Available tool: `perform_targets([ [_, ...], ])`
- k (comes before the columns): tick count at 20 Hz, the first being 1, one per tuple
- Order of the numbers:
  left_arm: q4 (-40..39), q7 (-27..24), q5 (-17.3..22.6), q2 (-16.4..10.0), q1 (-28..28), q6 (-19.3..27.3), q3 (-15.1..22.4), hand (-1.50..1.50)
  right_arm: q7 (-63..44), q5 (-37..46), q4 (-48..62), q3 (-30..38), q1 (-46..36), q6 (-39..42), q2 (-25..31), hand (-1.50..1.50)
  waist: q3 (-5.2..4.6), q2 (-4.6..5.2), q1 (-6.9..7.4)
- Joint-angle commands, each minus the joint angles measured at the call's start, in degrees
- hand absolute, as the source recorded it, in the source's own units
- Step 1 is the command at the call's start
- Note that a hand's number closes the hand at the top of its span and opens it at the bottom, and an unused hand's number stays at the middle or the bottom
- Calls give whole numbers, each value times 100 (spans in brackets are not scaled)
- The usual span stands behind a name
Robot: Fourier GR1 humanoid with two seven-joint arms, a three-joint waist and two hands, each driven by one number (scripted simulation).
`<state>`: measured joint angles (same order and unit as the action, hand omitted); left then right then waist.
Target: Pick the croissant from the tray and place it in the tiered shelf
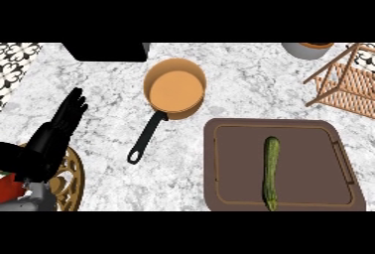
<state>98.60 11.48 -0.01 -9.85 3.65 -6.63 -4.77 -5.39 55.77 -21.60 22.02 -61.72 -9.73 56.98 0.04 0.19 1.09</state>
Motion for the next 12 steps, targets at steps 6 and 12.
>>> perform_targets([
  [6, -252, -132, 47, -102, 86, -37, -195, 0, -1083, -1140, -154, 1279, -936, 329, 808, -150, -9, -40, -160],
  [12, -152, -67, 128, -149, 35, -69, -284, 0, -1191, -1936, 320, 2214, -521, 1084, 1934, -150, 4, -40, -215],
])
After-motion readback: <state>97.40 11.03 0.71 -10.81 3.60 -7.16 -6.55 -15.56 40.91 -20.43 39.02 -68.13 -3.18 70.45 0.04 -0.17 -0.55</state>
